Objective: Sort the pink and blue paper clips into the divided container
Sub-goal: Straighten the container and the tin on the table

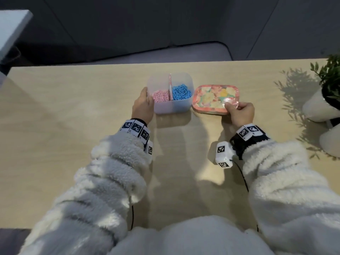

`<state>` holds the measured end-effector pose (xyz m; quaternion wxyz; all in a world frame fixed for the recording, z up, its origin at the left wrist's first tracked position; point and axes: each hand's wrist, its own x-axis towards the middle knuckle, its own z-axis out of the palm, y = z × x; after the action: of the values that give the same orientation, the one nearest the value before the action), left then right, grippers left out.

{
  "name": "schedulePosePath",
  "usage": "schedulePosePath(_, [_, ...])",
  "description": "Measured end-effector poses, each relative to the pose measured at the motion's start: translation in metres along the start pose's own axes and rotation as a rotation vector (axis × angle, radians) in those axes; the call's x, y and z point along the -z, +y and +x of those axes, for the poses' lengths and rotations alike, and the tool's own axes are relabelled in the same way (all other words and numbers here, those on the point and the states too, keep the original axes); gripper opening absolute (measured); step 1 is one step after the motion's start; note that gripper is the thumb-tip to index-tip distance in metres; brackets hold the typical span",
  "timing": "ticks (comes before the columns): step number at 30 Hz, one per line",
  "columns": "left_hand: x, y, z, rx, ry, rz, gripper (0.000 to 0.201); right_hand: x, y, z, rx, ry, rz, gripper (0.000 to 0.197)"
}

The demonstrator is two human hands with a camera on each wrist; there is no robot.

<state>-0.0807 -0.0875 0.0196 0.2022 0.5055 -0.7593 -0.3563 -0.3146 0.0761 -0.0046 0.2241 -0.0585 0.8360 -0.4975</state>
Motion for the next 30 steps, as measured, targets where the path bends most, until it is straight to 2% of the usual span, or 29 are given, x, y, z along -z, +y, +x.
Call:
schedulePosePath(2, [0.0, -0.001, -0.01, -0.032, -0.002, -0.004, 0.029, 0.011, -0.004, -0.01, -0.004, -0.023, 0.079, 0.049])
schedulePosePath(6, [-0.001, -0.006, -0.037, -0.081, -0.053, -0.016, 0.033, 0.042, -0.021, -0.032, 0.122, -0.02, 0.125, 0.058])
schedulePosePath(10, [-0.001, -0.001, -0.071, -0.077, -0.086, -0.097, 0.039, 0.057, -0.042, -0.055, 0.258, -0.02, 0.28, 0.046])
schedulePosePath(13, [-0.003, 0.001, -0.084, -0.059, -0.085, -0.092, 0.04, 0.031, -0.044, -0.074, 0.294, -0.125, 0.277, 0.042])
schedulePosePath(16, [-0.002, 0.001, -0.079, -0.065, -0.01, -0.125, 0.037, -0.008, -0.039, -0.095, 0.298, -0.233, 0.199, 0.049])
schedulePosePath(18, [-0.001, 0.004, -0.069, -0.092, 0.077, -0.165, 0.041, -0.024, -0.039, -0.106, 0.292, -0.307, 0.16, 0.061])
schedulePosePath(20, [-0.001, 0.01, -0.057, -0.073, 0.074, -0.258, 0.046, -0.031, -0.039, -0.108, 0.307, -0.29, 0.07, 0.064])
schedulePosePath(24, [-0.012, 0.022, -0.038, 0.096, -0.077, -0.448, 0.038, -0.039, -0.035, -0.104, 0.335, -0.253, -0.093, 0.075])
schedulePosePath(26, [-0.018, 0.023, -0.036, 0.102, -0.068, -0.466, 0.035, -0.045, -0.034, -0.103, 0.307, -0.26, -0.058, 0.074])
schedulePosePath(30, [-0.022, 0.02, -0.034, 0.064, -0.013, -0.452, 0.034, -0.053, -0.035, -0.104, 0.305, -0.162, 0.023, 0.065])
